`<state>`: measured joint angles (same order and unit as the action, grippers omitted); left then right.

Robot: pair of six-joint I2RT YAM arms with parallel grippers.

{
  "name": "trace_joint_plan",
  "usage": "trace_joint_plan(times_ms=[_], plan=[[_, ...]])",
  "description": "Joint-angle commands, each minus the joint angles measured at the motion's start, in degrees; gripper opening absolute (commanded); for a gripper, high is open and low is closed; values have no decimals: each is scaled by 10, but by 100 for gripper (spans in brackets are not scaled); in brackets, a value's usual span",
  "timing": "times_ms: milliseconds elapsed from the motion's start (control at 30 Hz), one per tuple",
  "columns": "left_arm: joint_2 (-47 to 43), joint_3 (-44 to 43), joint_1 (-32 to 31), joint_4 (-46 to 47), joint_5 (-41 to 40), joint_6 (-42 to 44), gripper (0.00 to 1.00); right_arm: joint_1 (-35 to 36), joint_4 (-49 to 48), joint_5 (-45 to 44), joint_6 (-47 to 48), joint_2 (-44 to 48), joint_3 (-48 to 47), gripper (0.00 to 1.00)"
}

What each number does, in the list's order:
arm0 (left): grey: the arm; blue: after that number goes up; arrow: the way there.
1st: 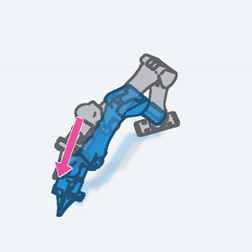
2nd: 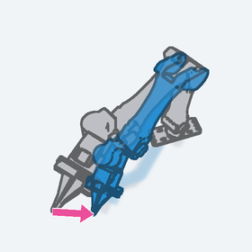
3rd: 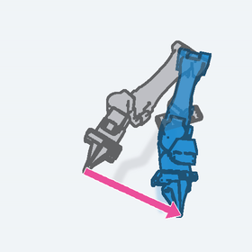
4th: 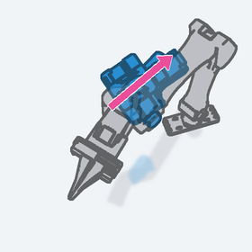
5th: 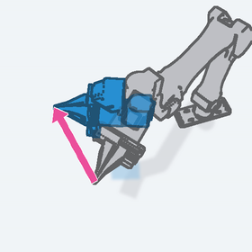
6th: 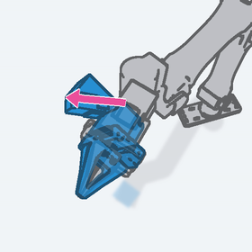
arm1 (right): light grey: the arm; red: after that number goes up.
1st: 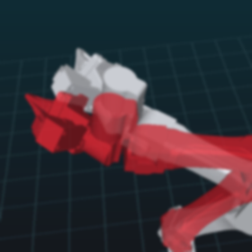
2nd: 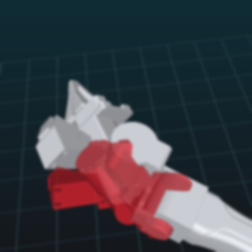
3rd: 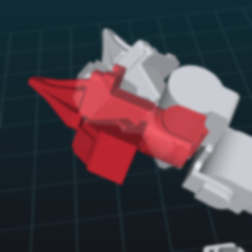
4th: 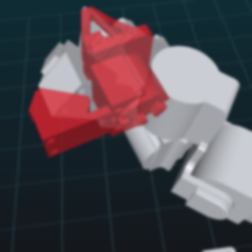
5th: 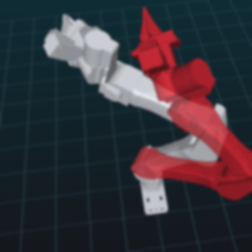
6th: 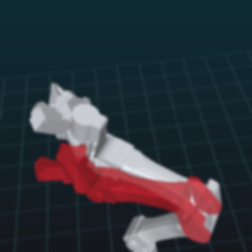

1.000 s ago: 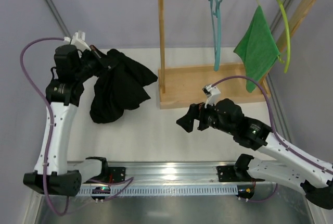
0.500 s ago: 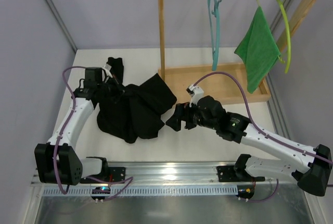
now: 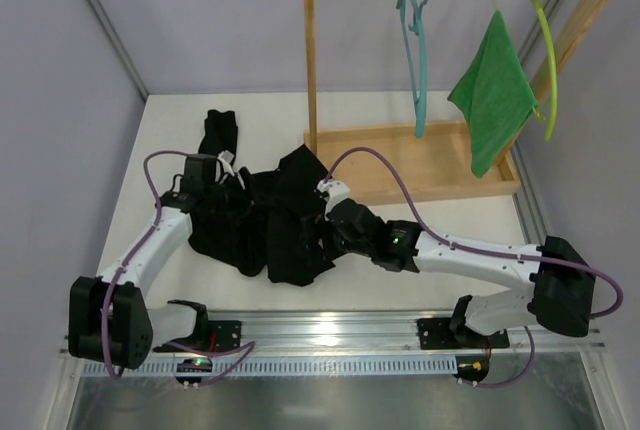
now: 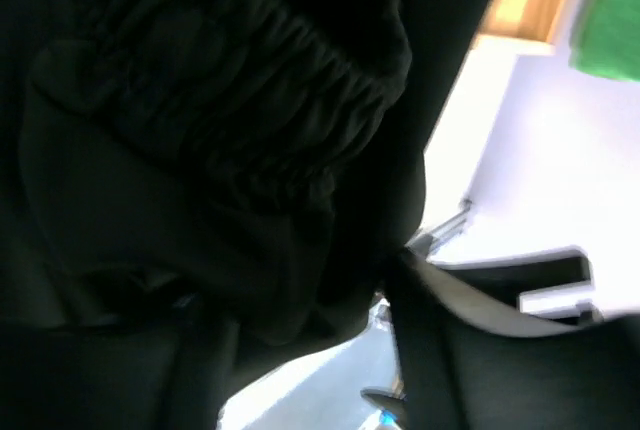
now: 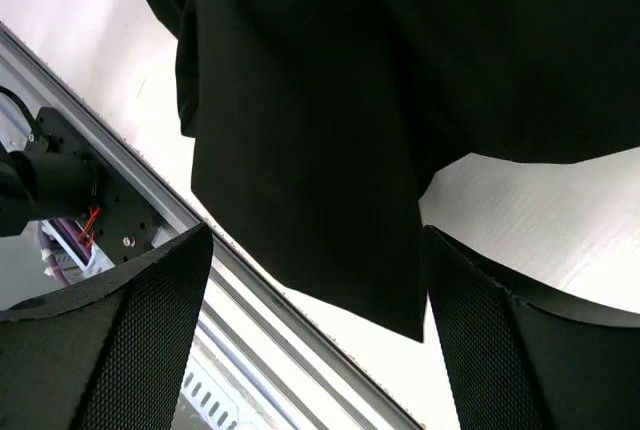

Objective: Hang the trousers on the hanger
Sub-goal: Move the trousers to the center of the board

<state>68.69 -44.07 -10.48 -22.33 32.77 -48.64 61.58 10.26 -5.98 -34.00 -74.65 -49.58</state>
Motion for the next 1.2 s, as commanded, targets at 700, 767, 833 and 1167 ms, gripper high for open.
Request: trace_joint_plan(times_ms=[700, 767, 833, 1167], plan=[[481, -440, 102, -213, -424, 105, 81, 17, 32, -140, -35, 232, 153, 64], [513, -470, 116, -229, -407, 106, 76, 17, 41, -138, -35, 254, 154, 65], [527, -478, 124, -237, -373, 101, 37, 17, 56, -142, -36, 282, 153, 65], [154, -445, 67, -221, -288, 144, 0, 17, 110, -180, -24, 333, 125, 67]])
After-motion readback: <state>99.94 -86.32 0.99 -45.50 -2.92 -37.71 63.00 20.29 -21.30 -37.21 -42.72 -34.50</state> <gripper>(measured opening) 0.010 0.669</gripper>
